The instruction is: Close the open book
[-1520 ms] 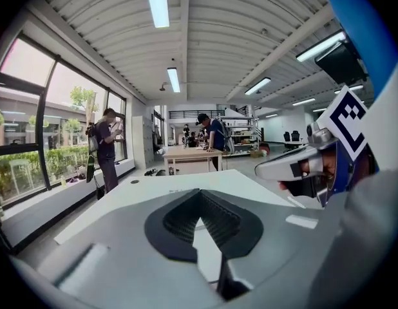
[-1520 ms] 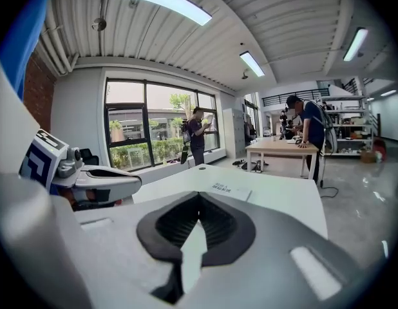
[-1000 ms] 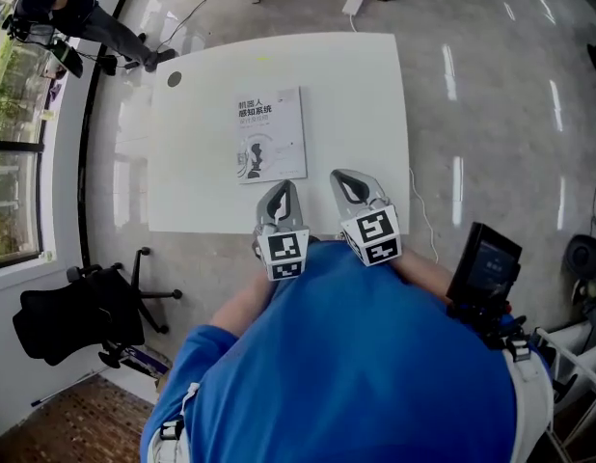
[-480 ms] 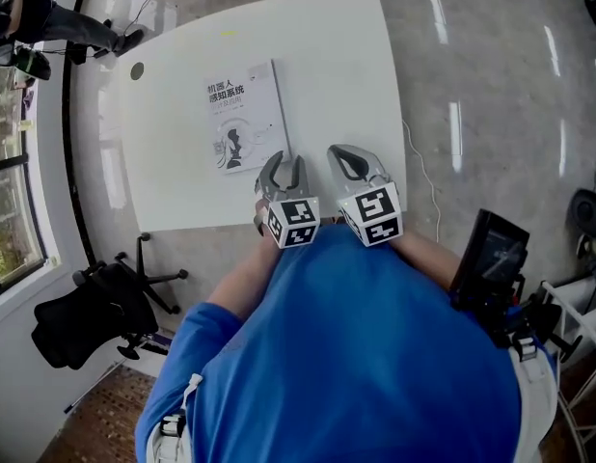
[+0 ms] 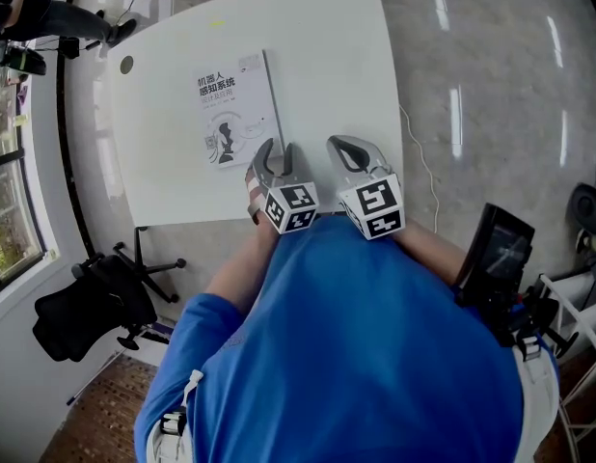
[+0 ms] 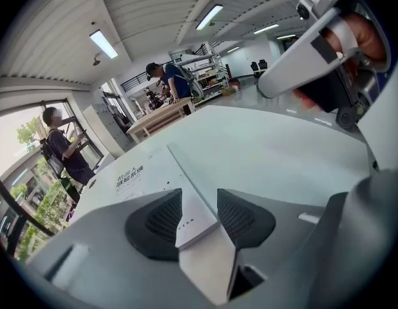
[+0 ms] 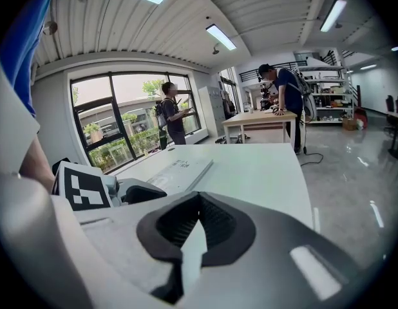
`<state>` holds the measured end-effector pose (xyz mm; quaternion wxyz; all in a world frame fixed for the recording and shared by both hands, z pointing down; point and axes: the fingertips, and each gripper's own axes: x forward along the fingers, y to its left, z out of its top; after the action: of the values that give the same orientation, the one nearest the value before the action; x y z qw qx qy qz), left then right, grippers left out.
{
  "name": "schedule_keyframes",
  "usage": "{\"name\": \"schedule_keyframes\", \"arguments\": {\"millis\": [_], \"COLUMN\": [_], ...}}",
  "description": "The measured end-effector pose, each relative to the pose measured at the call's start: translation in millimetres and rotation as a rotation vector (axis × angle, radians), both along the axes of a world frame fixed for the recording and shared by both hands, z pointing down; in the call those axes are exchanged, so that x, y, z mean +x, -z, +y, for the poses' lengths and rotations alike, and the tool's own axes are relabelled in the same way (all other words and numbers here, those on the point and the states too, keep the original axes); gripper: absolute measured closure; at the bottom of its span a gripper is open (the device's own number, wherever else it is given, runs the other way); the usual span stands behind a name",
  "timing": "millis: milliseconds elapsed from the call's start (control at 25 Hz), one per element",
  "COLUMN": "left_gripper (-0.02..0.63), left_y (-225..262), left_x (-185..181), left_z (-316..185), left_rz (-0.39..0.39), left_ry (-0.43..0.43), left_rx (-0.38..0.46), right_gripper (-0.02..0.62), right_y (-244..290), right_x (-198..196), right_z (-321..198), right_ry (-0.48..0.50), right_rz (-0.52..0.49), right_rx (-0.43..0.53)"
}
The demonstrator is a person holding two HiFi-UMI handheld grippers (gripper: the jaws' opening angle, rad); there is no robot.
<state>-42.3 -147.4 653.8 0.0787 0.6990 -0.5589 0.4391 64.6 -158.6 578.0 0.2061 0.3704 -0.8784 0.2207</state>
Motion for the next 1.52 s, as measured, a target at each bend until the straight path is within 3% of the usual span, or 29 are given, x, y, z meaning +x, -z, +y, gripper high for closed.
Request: {"name": "schedule_keyframes", "arguments": {"millis": [640,1160,1520], "left_gripper": [0.428,0.461,0.485], "left_y": [3.1,15.7,30.4], "left_x": [-9.7,-8.4,-10.5], "left_z": [9.3,8.6,7.5], "left_rz": [-0.032,-0.087,-0.068], "left_ry": [0.021,-0.036,-0.041], "left_rx": [0.010,0.022,0.037], "right_gripper": [0.592,0.592,0.592], "right_y": [2.0,4.5,3.6], "right_x": [-5.6,-7.5,-11.5], "right_z": [1.0,-2.1,-1.7], "right_ry": [0.029,0.015,0.022], "right_rz": [-0.011,-0.028,-0.036], "right_rx": [0.008,0.019,0.014]}}
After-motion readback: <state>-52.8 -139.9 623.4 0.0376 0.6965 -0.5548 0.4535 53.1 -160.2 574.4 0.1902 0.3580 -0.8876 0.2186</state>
